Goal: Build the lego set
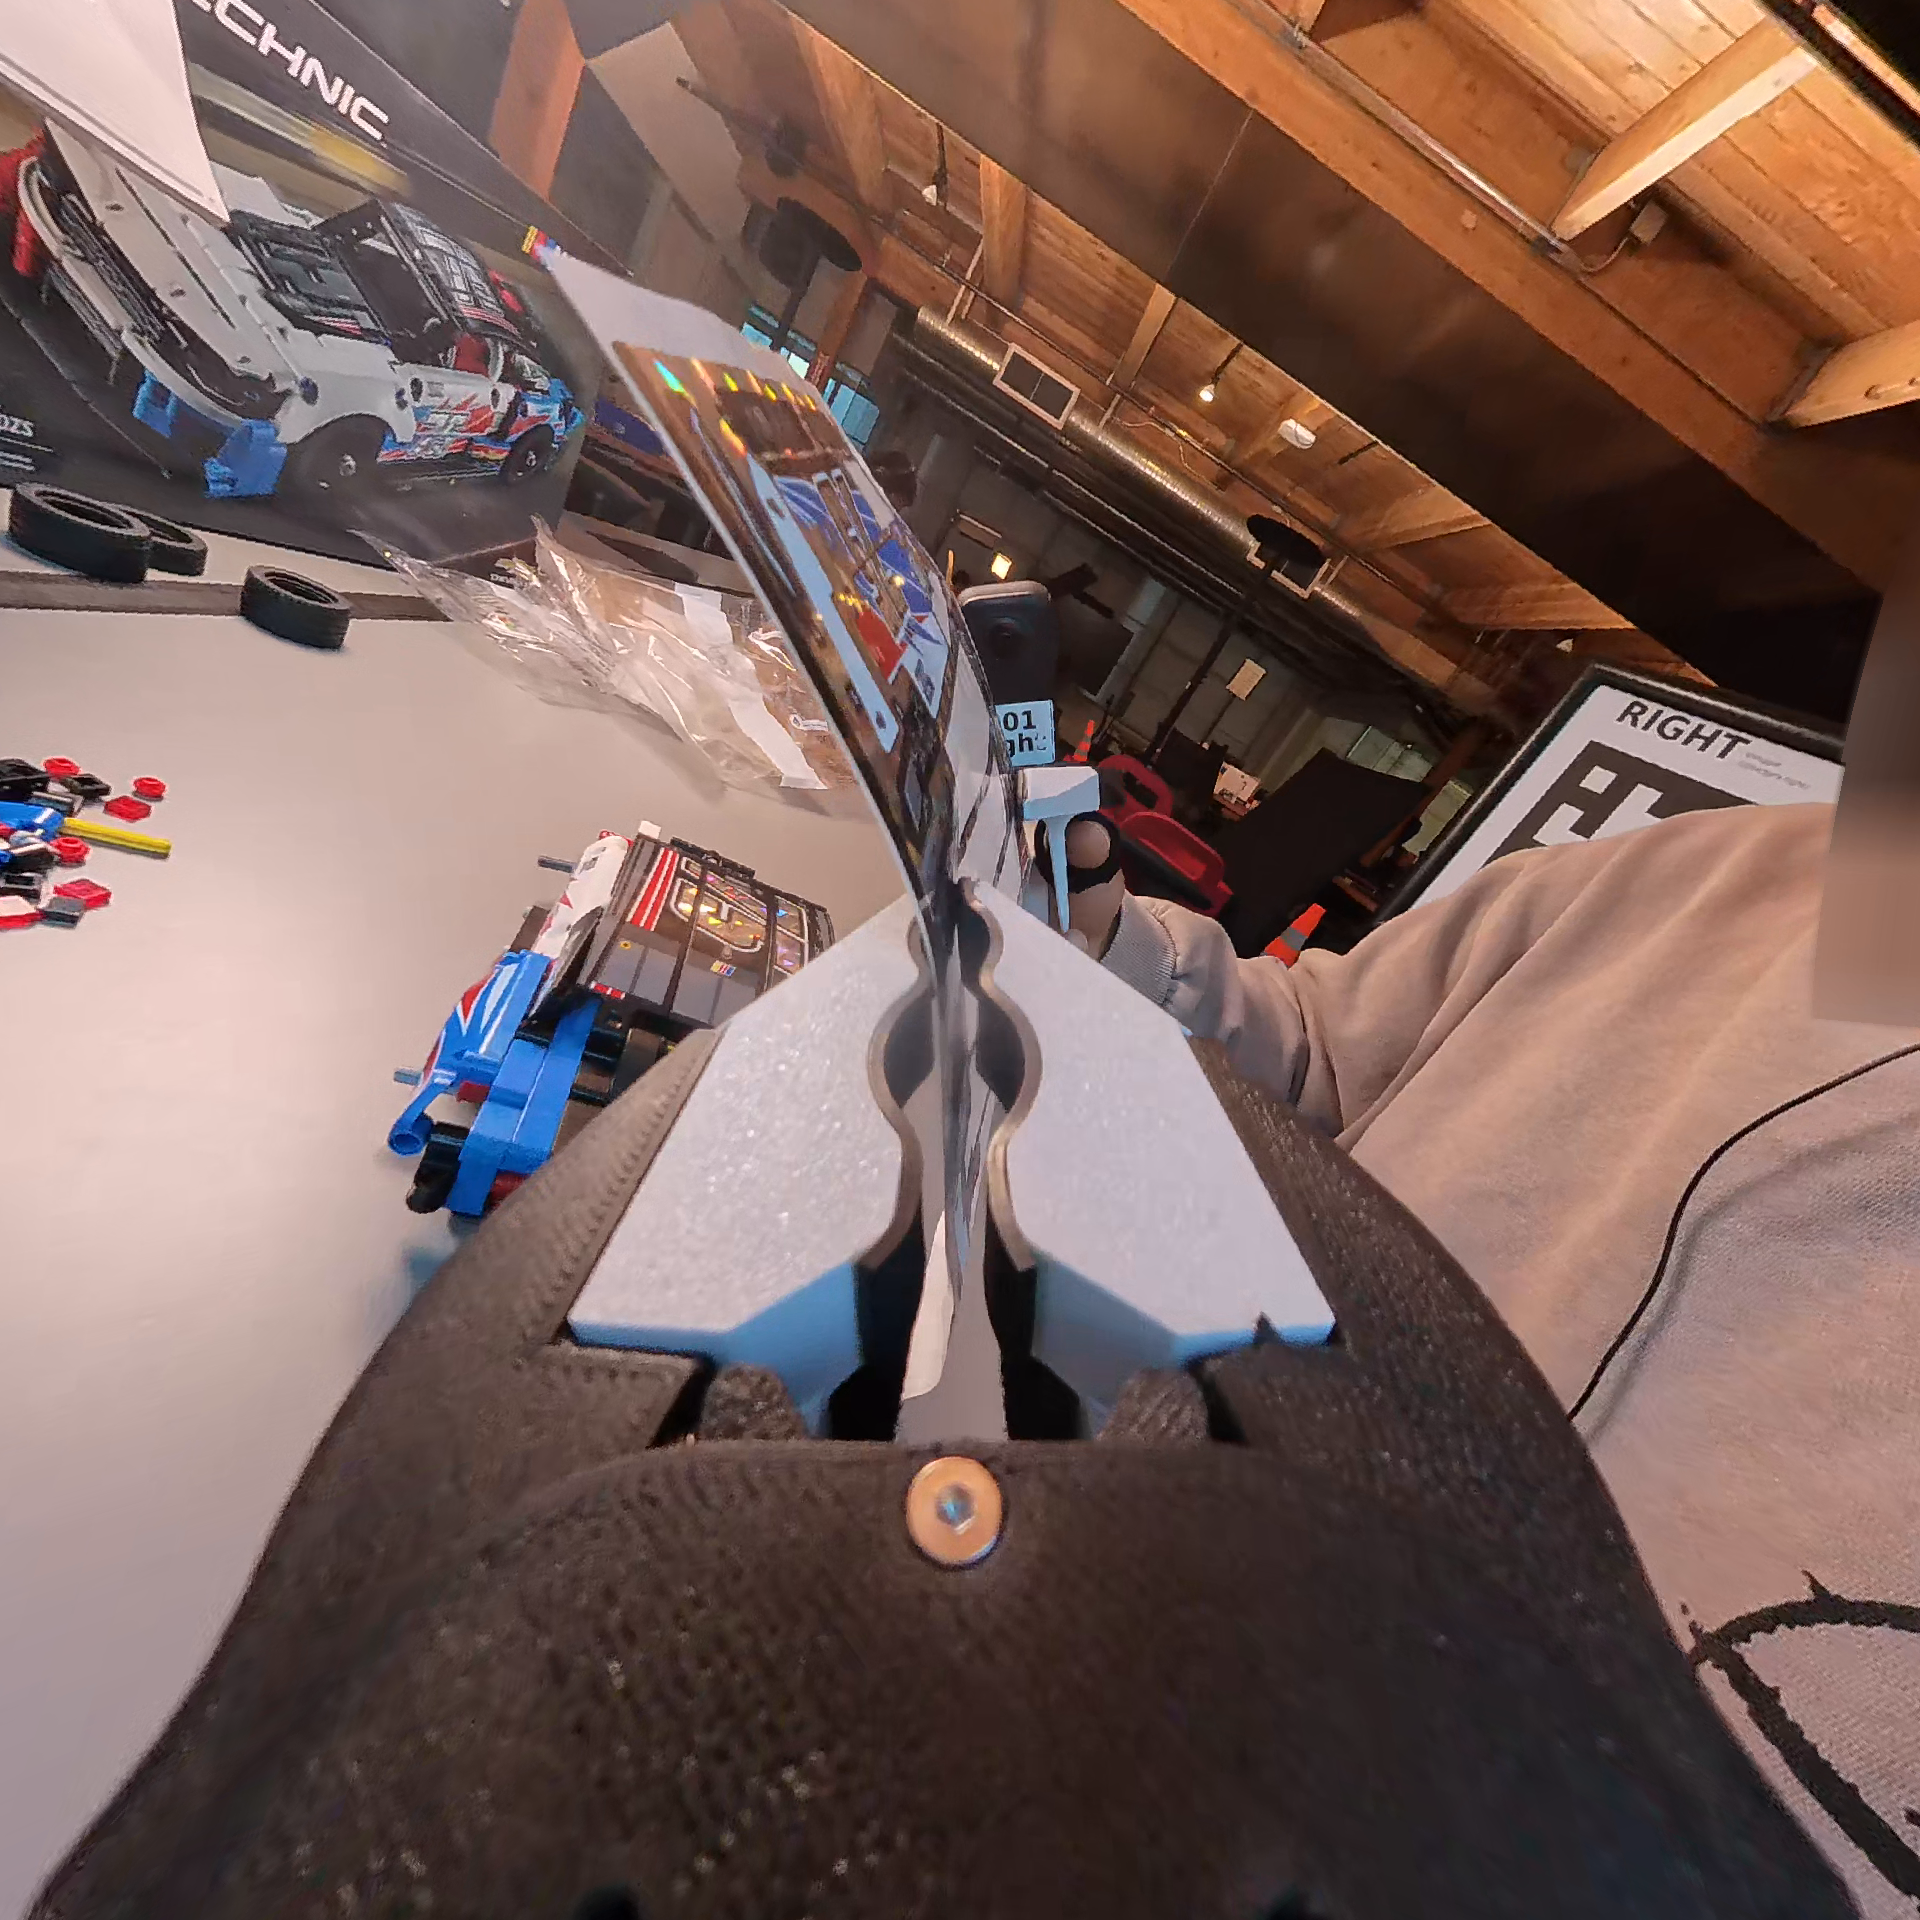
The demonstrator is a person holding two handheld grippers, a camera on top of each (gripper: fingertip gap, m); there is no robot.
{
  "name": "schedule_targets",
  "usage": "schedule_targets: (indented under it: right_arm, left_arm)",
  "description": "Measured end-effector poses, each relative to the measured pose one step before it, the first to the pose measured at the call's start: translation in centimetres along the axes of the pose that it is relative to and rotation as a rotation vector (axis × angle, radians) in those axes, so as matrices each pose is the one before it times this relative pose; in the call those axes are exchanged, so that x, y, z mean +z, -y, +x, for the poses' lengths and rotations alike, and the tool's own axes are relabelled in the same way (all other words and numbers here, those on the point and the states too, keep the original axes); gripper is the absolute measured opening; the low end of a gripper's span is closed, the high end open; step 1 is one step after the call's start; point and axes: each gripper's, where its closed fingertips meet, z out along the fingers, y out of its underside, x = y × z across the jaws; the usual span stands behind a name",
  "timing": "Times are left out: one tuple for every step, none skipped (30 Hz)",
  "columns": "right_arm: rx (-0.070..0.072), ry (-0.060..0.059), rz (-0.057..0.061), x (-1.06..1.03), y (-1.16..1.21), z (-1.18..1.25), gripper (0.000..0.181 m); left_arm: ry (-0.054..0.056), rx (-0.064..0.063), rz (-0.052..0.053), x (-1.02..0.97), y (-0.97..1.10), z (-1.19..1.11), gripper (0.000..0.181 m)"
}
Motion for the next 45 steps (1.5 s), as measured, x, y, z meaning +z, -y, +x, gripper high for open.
schedule_targets:
  right_arm:
    - [0.0018, -0.0005, 0.0079, -0.115, 0.167, 0.063, 0.0]
    - [0.0014, 0.0025, 0.008, -0.114, 0.151, -0.001, 0.0]
    - [0.0014, -0.0016, 0.0065, -0.073, 0.133, 0.036, 0.0]
    - [-0.0018, -0.0064, 0.003, -0.057, 0.062, 0.108, 0.0]
    - [-0.0058, -0.0062, -0.0011, -0.031, 0.007, 0.1, 0.0]
    - [-0.0076, -0.0049, -0.0026, -0.018, -0.028, 0.062, 0.001]
    - [-0.007, -0.0049, -0.0016, -0.013, -0.022, 0.064, 0.001]
    - [-0.0069, -0.0066, -0.0008, -0.015, 0.005, 0.073, 0.002]
    - [-0.0104, -0.0091, 0.0007, -0.021, 0.043, 0.115, 0.004]
    - [-0.018, -0.0136, 0.0048, -0.062, 0.131, 0.146, 0.005]
    - [-0.0285, -0.0175, 0.0067, -0.105, 0.228, 0.137, 0.007]
    - [-0.0397, -0.017, 0.0035, -0.111, 0.273, 0.073, 0.01]
    - [-0.0534, -0.0141, 0.0009, -0.136, 0.296, -0.04, 0.011]
    - [-0.065, -0.0149, -0.004, -0.145, 0.27, -0.096, 0.012]
    - [-0.0773, -0.0191, -0.0109, -0.154, 0.199, -0.064, 0.014]
    - [-0.0905, -0.0225, -0.0189, -0.163, 0.077, -0.038, 0.017]
    - [-0.0953, -0.027, -0.0244, -0.177, -0.023, 0.041, 0.02]
    - [-0.089, -0.0314, -0.0265, -0.153, -0.149, 0.137, 0.023]
    - [-0.0719, -0.0163, -0.028, -0.098, -0.273, -0.044, 0.026]
    - [-0.04, -0.0006, -0.0247, -0.017, -0.305, -0.197, 0.026]
    - [-0.0053, 0.01, -0.0169, 0.039, -0.23, -0.263, 0.019]
    - [0.0177, 0.0149, -0.0131, 0.096, -0.206, -0.25, 0.008]
    - [0.0215, 0.0127, -0.0108, 0.114, -0.203, -0.173, 0.0]
    - [0.0249, 0.0055, -0.0049, 0.119, -0.14, -0.039, 0.0]
    - [0.0328, 0.0026, 0.0006, 0.087, -0.042, 0.06, 0.0]
    - [0.0492, 0.0098, 0.0004, 0.051, -0.003, 0.033, 0.0]
    - [0.0637, 0.022, 0.0, 0.064, 0.004, -0.079, 0.0]
    - [0.0732, 0.0341, -0.0031, 0.1, -0.073, -0.204, 0.0]
    - [0.0739, 0.0364, -0.0097, 0.119, -0.165, -0.214, 0.0]
    - [0.0604, 0.0411, -0.0134, 0.15, -0.251, -0.317, 0.0]
    - [0.0489, 0.0446, -0.0211, 0.211, -0.358, -0.431, 0.0]
    - [0.0432, 0.036, -0.0249, 0.302, -0.388, -0.368, 0.0]
    - [0.0335, 0.0322, -0.0274, 0.409, -0.384, -0.383, 0.0]
    - [0.0202, 0.0332, -0.0258, 0.497, -0.309, -0.472, 0.0]
    - [0.0081, 0.0288, -0.0178, 0.529, -0.15, -0.523, 0.0]
    - [0.0017, 0.0176, -0.0173, 0.529, -0.109, -0.438, 0.0]
    - [-0.0037, 0.0106, -0.0135, 0.49, -0.055, -0.41, 0.0]
    - [-0.0102, 0.0094, -0.007, 0.411, -0.027, -0.435, 0.0]
    - [-0.0151, 0.0075, -0.0026, 0.32, -0.044, -0.428, 0.0]
    - [-0.0229, 0.0008, -0.0021, 0.229, -0.111, -0.322, 0.0]
    - [-0.0352, -0.0164, -0.0077, 0.124, -0.251, -0.043, 0.0]
    - [-0.0543, -0.0362, -0.0137, -0.015, -0.336, 0.26, 0.0]
    - [-0.0737, -0.034, -0.02, -0.116, -0.432, 0.184, 0.0]
    - [-0.0901, -0.0376, -0.0199, -0.197, -0.392, 0.189, 0.003]
    - [-0.1067, -0.0618, -0.0143, -0.308, -0.221, 0.496, 0.009]
  left_arm:
    - [0.0023, -0.0144, 0.0028, -0.103, 0.017, -0.191, 0.0]
    - [0.0017, -0.0121, 0.001, -0.071, -0.007, -0.168, 0.0]
    - [0.0003, -0.0102, -0.0003, -0.046, -0.031, -0.142, 0.0]
    - [-0.0001, -0.0094, -0.0003, -0.031, -0.041, -0.108, 0.0]
    - [0.0002, -0.0085, -0.0008, 0.0, -0.047, -0.093, 0.0]
    - [-0.0013, -0.007, -0.0018, 0.021, -0.08, -0.06, 0.0]
    - [-0.0027, -0.0061, -0.0021, 0.024, -0.075, -0.024, 0.0]
    - [-0.0034, -0.0053, -0.0028, 0.037, -0.085, -0.007, 0.0]
    - [-0.0039, -0.0038, -0.0049, 0.036, -0.11, 0.015, 0.0]
    - [-0.0049, -0.0018, -0.0072, 0.054, -0.15, 0.037, 0.0]
    - [-0.0086, 0.0002, -0.0109, 0.065, -0.194, 0.104, 0.0]
    - [-0.0114, 0.002, -0.0161, 0.102, -0.277, 0.163, 0.0]
    - [-0.0106, 0.0032, -0.0194, 0.138, -0.322, 0.166, 0.0]
    - [-0.0117, 0.0013, -0.0215, 0.156, -0.372, 0.171, 0.0]
    - [-0.0183, -0.0036, -0.0235, 0.171, -0.396, 0.273, 0.0]
    - [-0.0229, -0.0066, -0.022, 0.166, -0.379, 0.321, 0.0]
    - [-0.0209, -0.0093, -0.0209, 0.177, -0.367, 0.286, 0.0]
    - [-0.0178, -0.0114, -0.025, 0.167, -0.421, 0.218, 0.0]
    - [-0.0144, -0.0096, -0.0272, 0.151, -0.471, 0.158, 0.0]
    - [-0.0086, -0.0063, -0.0243, 0.137, -0.421, 0.07, 0.0]
    - [0.0, -0.0023, -0.0167, 0.1, -0.305, -0.043, 0.0]
    - [0.0039, -0.0025, -0.0127, 0.052, -0.225, -0.102, 0.0]
    - [0.0107, -0.0039, -0.0084, -0.024, -0.119, -0.224, 0.0]
    - [0.0197, 0.003, 0.0006, -0.168, 0.086, -0.312, 0.0]
    - [0.0297, 0.019, 0.004, -0.323, 0.255, -0.35, 0.0]
    - [0.053, 0.0368, 0.0022, -0.461, 0.439, -0.53, 0.008]
    - [0.0732, 0.054, 0.0044, -0.587, 0.731, -0.66, 0.023]
    - [0.0792, 0.0696, 0.0105, -0.692, 1.09, -0.571, 0.033]
    - [0.0758, 0.0798, 0.0169, -0.71, 1.482, -0.379, 0.041]
    - [0.0544, 0.0849, 0.015, -0.601, 1.722, 0.017, 0.046]
    - [0.028, 0.0852, -0.0031, -0.334, 1.594, 0.386, 0.046]
    - [0.013, 0.0805, -0.0352, 0.023, 1.115, 0.475, 0.044]
    - [-0.0059, 0.0691, -0.0673, 0.373, 0.542, 0.603, 0.041]
    - [-0.0412, 0.0436, -0.0882, 0.67, 0.101, 0.932, 0.039]
    - [-0.0721, 0.0097, -0.0908, 0.891, -0.094, 1.192, 0.042]
    - [-0.0754, -0.009, -0.0687, 1.026, 0.014, 1.105, 0.047]
    - [-0.0526, -0.0126, -0.0471, 1.118, 0.032, 0.688, 0.043]
    - [-0.0394, -0.0129, -0.0565, 1.094, -0.427, 0.429, 0.038]
    - [-0.0371, -0.0141, -0.0703, 1.003, -0.86, 0.323, 0.034]
    - [-0.0327, -0.0134, -0.0502, 0.863, -0.779, 0.199, 0.028]
    - [-0.0314, -0.0183, -0.0141, 0.696, -0.442, 0.175, 0.013]
    - [-0.0292, -0.0279, 0.008, 0.543, -0.22, 0.115, 0.0]
    - [-0.0225, -0.0328, 0.018, 0.371, -0.145, -0.014, 0.0]
    - [-0.0328, -0.0318, 0.0216, 0.239, -0.152, 0.101, 0.0]
    - [-0.0464, -0.0337, 0.0238, 0.145, -0.157, 0.269, 0.0]
